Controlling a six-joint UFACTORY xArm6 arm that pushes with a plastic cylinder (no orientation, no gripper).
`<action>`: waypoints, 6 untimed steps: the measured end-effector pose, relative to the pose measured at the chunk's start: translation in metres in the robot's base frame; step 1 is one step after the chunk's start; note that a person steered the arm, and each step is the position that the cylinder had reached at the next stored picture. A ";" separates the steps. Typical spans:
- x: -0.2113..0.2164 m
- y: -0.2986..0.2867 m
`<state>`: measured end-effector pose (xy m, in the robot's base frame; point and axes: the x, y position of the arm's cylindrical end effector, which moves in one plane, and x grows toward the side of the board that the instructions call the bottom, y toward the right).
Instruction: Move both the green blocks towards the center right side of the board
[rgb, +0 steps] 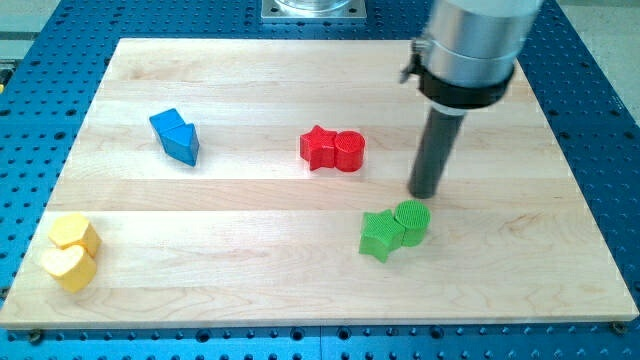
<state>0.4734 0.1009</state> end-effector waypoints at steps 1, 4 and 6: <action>0.028 -0.068; 0.080 -0.040; 0.115 -0.016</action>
<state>0.5886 0.0850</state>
